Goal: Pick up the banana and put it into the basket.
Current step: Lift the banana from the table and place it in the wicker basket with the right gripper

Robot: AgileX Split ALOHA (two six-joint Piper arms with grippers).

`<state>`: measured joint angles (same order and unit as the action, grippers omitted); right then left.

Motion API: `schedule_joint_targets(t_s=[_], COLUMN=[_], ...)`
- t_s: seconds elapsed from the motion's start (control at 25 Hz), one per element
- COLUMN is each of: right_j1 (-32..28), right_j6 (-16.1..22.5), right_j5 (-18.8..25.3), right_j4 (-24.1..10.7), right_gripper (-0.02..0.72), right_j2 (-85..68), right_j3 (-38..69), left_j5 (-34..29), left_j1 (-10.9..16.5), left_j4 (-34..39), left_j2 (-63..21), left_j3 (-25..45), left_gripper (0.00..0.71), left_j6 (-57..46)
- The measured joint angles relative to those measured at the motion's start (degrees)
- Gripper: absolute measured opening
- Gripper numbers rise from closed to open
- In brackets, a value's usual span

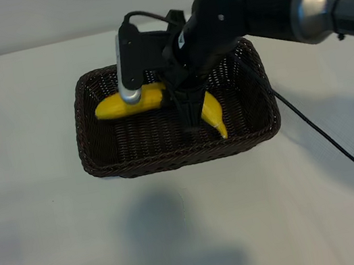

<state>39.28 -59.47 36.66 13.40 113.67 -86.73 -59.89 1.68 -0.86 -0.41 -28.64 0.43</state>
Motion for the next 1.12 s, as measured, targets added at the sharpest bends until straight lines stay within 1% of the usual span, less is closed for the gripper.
schedule_joint_targets(t_s=[0.16,0.36,0.6,0.68,0.92,1.12], right_j1=[0.0,0.0,0.0,0.0,0.0,0.0], right_j6=[-1.16,-1.16,-1.16,-0.32,5.33,8.16], right_j5=[0.66,0.97,-0.62,-1.24,-2.82,-2.7], right_j4=[-0.08,-1.75,-3.13,-4.21,-8.76,-10.22], right_gripper=[0.422,0.422,0.422,0.422,0.422,0.422], right_j2=[2.62,5.19,6.7,7.22,8.58,8.58], right_j3=[-2.04,-3.97,-4.1,-4.17,-4.57,-4.68], left_j5=[0.0,0.0,0.0,0.0,0.0,0.0], left_j1=[0.0,0.0,0.0,0.0,0.0,0.0], left_j4=[0.0,0.0,0.0,0.0,0.0,0.0], left_j2=[0.0,0.0,0.0,0.0,0.0,0.0], left_j3=[0.0,0.0,0.0,0.0,0.0,0.0], left_gripper=[0.529,0.529,0.529,0.529,0.529,0.529], left_j6=[0.0,0.0,0.0,0.0,0.0,0.0])
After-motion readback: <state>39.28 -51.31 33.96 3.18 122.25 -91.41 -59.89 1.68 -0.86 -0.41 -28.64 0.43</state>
